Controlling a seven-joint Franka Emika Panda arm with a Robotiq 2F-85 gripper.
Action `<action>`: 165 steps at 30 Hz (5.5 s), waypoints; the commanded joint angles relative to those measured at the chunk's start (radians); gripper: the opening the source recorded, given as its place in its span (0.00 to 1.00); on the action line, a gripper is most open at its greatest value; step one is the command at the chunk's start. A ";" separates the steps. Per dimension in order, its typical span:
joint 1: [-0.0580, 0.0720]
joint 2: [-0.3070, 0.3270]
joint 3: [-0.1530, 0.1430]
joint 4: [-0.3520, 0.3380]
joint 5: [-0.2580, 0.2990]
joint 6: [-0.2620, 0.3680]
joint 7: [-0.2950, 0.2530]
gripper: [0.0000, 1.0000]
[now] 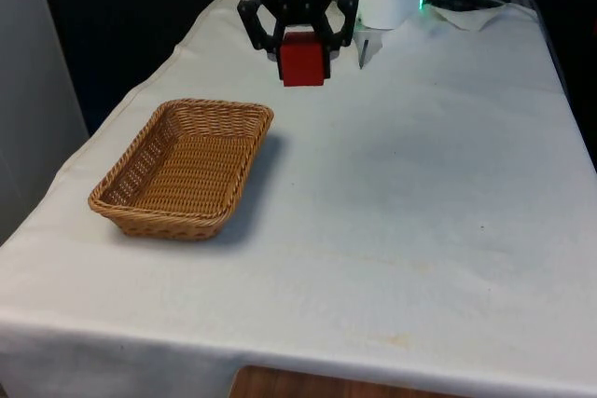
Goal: Pick up the cube and place it into the basket.
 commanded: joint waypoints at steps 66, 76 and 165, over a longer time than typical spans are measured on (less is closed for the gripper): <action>-0.055 0.183 -0.237 0.019 0.173 0.135 -0.227 0.02; -0.051 0.189 -0.240 0.013 0.180 0.140 -0.226 0.02; -0.037 0.303 -0.322 0.085 0.367 0.059 -0.301 1.00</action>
